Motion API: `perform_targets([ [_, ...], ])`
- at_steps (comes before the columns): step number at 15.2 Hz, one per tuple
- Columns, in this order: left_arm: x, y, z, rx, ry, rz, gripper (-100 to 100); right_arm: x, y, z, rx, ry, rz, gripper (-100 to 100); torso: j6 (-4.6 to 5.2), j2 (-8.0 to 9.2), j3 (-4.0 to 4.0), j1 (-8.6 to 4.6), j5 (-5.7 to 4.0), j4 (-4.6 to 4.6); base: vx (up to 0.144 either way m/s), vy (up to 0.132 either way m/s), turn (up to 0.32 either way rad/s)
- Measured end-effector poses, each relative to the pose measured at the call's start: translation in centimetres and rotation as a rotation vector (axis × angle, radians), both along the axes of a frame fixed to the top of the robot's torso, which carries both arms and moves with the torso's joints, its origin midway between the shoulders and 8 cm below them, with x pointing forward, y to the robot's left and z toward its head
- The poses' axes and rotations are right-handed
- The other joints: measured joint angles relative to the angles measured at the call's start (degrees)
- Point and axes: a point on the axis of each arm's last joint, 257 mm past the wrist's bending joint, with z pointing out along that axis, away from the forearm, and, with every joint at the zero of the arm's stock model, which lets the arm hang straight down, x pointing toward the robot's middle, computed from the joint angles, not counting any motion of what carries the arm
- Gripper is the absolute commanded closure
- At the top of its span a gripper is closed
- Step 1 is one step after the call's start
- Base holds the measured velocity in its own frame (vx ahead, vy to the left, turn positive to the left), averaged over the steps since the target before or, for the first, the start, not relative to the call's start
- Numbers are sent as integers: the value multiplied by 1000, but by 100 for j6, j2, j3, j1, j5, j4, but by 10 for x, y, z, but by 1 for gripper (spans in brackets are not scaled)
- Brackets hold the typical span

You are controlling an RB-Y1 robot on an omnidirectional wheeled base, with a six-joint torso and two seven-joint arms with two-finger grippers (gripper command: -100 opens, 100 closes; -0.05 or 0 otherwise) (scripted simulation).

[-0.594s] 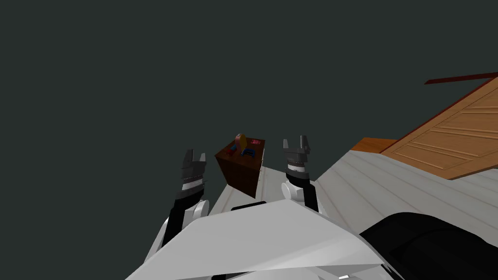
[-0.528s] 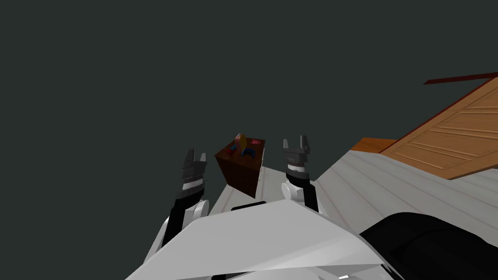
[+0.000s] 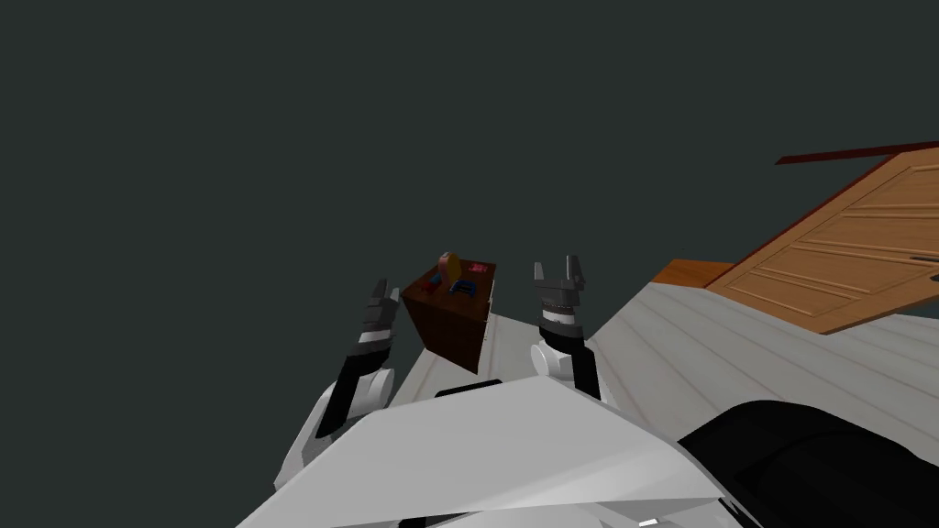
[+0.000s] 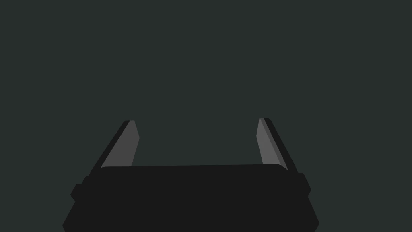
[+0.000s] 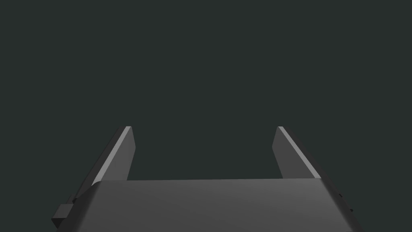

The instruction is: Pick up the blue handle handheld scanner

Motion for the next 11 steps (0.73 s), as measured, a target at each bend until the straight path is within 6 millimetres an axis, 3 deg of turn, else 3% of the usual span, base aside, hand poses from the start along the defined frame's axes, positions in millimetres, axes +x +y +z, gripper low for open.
perform_targets([
  [11,77,-5,-51,78,204,-8,-100,0,0,0,0,0,0,0,1,-1,-1,-14,-2,-1,-11,-85,-34],
])
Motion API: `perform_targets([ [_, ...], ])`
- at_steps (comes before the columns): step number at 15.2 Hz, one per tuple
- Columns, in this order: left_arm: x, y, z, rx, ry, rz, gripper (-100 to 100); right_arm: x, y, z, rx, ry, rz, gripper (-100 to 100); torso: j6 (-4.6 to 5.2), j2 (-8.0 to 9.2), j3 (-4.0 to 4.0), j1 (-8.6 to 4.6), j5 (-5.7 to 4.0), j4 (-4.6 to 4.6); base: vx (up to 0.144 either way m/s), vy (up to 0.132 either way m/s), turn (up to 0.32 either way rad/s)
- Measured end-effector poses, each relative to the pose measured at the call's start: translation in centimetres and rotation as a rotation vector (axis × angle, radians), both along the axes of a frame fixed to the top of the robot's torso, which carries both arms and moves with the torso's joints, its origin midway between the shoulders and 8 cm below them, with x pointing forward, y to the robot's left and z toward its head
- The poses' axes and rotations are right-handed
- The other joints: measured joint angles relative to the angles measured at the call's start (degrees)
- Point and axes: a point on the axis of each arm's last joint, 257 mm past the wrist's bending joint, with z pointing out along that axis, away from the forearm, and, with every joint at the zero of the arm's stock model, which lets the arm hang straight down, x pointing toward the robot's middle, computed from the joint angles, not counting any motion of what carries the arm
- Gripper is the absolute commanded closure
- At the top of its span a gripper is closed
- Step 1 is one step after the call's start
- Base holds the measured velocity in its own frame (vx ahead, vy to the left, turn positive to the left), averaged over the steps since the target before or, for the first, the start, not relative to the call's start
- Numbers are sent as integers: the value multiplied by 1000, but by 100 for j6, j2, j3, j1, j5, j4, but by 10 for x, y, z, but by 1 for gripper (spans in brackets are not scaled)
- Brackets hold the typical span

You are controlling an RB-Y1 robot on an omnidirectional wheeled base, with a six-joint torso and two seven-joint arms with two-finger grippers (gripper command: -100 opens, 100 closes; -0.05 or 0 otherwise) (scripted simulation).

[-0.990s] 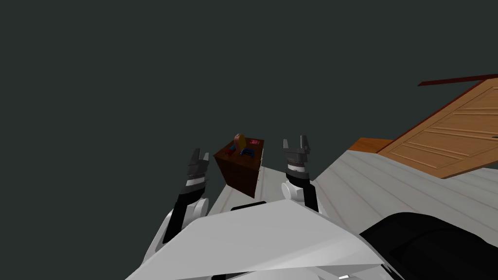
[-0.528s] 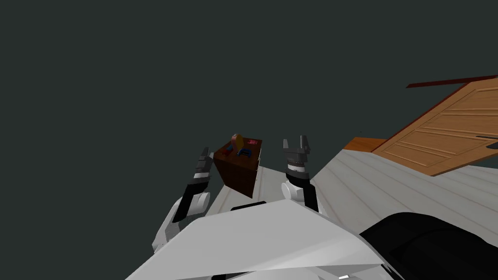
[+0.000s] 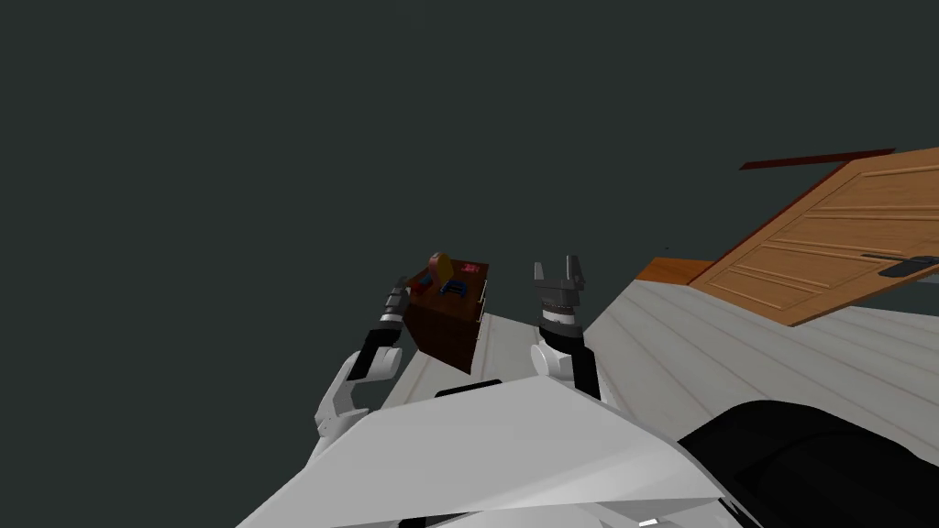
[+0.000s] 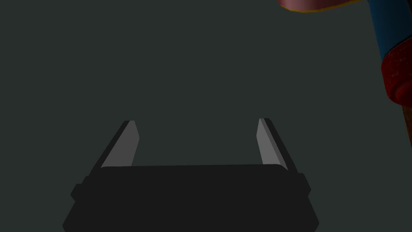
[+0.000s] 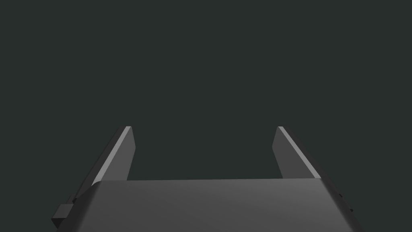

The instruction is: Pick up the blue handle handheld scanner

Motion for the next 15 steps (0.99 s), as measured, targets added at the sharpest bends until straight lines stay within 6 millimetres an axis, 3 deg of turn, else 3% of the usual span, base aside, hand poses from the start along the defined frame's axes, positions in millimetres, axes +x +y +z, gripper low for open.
perform_targets([
  [15,79,10,-55,64,255,36,-100,0,0,0,0,0,0,0,-1,0,0,12,2,0,-3,-65,-24],
])
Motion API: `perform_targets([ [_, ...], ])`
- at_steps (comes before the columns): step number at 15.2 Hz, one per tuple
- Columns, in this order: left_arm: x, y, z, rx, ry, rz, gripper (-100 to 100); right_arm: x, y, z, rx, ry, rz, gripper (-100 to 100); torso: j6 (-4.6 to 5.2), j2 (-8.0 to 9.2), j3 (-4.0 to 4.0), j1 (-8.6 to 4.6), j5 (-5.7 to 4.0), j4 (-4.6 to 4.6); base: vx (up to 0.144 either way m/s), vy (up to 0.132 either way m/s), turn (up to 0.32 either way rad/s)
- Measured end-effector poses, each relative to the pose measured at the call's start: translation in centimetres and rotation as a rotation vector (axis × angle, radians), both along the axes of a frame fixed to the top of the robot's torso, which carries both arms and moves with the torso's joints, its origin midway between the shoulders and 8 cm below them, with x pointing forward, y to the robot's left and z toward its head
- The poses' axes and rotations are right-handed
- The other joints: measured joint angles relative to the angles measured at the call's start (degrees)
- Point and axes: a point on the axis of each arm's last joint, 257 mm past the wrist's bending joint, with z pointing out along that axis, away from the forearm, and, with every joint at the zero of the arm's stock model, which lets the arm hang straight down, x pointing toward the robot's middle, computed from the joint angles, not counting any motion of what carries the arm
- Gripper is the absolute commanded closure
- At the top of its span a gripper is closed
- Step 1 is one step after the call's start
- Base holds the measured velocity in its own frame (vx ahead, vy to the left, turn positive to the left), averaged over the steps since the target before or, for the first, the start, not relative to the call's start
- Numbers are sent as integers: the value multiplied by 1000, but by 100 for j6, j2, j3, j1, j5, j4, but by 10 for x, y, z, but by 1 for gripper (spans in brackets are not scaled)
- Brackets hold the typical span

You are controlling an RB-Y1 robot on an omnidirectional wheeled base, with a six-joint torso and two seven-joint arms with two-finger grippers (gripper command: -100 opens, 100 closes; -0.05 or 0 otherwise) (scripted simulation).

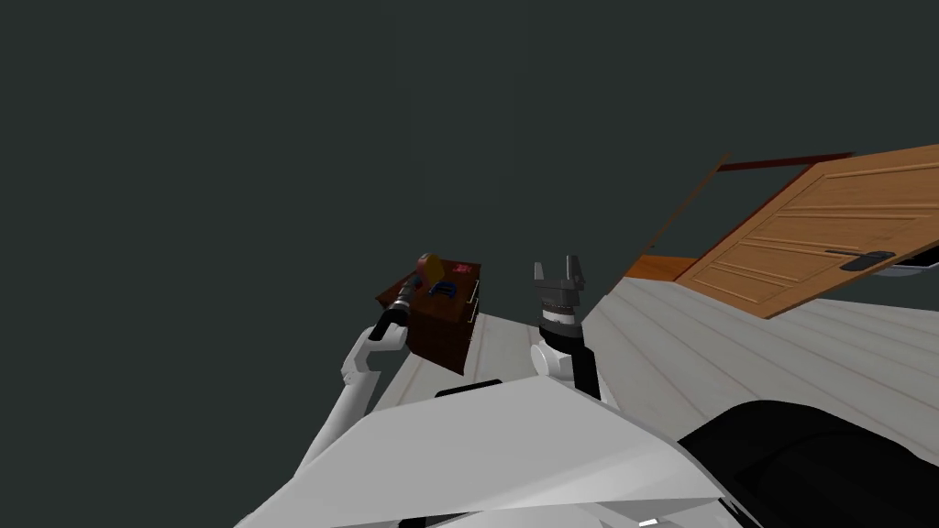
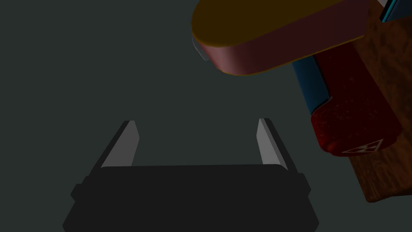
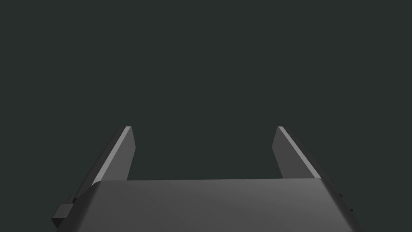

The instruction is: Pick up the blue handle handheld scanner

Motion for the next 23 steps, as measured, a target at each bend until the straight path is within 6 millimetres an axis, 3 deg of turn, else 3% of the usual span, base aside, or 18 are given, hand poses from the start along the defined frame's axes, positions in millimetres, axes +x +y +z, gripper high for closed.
perform_targets([
  [10,49,4,-37,39,190,32,-100,0,0,0,0,0,0,0,0,-4,-2,1,0,-1,4,-60,-21],
  [23,86,8,-78,80,439,69,-100,0,0,0,0,0,0,0,-1,-6,-3,8,1,-1,8,-45,-14],
])
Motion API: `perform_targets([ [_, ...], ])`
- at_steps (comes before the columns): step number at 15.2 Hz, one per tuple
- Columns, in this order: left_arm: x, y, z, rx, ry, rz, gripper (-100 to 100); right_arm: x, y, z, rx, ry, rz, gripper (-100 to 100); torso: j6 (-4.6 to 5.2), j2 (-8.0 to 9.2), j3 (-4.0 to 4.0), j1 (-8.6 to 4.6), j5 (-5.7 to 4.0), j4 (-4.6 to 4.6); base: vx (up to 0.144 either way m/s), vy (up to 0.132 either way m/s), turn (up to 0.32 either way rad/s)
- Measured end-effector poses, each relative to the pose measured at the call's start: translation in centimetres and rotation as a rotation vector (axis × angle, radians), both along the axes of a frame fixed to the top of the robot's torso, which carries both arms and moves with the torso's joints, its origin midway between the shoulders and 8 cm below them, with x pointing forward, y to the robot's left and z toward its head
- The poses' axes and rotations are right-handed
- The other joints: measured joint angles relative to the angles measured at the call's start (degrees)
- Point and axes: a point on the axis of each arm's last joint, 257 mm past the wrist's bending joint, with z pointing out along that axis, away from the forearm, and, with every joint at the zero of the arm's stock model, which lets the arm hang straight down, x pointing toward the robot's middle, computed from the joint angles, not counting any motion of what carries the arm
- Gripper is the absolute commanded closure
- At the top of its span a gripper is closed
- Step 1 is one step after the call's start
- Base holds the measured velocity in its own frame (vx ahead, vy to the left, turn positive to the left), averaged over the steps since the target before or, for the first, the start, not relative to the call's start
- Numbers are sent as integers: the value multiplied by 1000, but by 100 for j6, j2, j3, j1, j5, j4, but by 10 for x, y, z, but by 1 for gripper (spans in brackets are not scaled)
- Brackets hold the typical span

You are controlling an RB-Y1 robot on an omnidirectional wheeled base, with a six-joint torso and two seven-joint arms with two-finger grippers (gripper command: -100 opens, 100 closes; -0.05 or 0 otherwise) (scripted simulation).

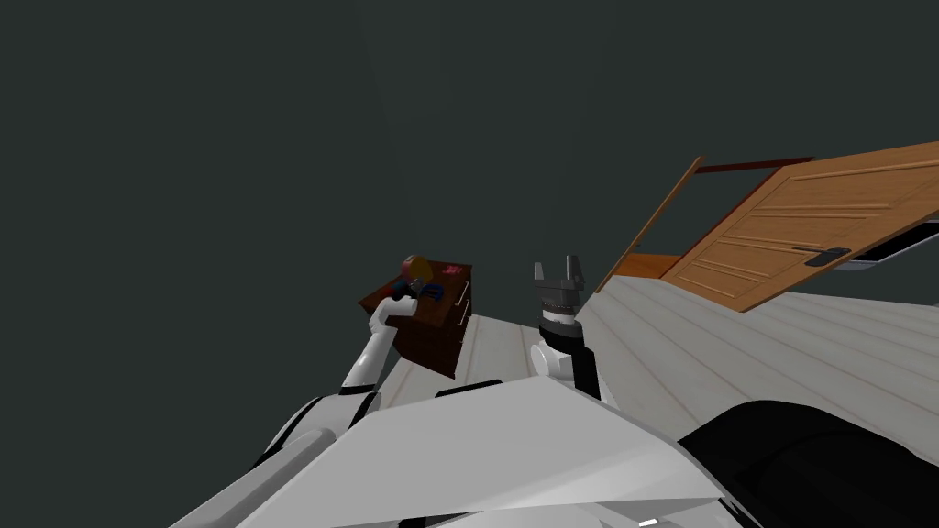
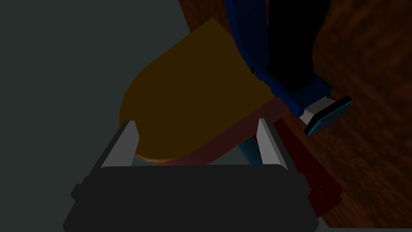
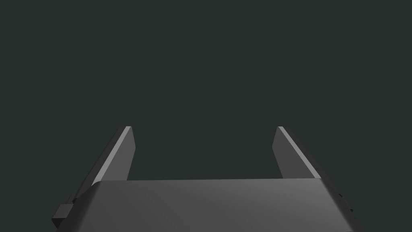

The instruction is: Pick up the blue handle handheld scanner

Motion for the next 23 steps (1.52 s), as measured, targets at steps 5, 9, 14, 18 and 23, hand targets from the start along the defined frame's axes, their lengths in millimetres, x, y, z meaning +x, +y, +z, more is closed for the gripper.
perform_targets([
  [5,7,2,-15,14,105,14,-100,0,0,0,0,0,0,0,0,-1,0,7,1,0,17,-35,-9],
  [9,9,3,-27,23,181,25,-100,0,0,0,0,0,0,0,-1,2,1,13,3,1,12,-20,-3],
  [14,10,4,-40,35,285,37,-100,0,0,0,0,0,0,0,-2,0,0,13,3,-1,18,-21,-2],
  [18,8,4,-50,44,371,46,-100,0,0,0,0,0,0,0,-1,-2,-1,14,3,0,23,-16,0],
  [23,1,4,-62,54,476,55,-100,0,0,0,0,0,0,0,-3,-2,-1,19,4,-1,23,-8,2],
])
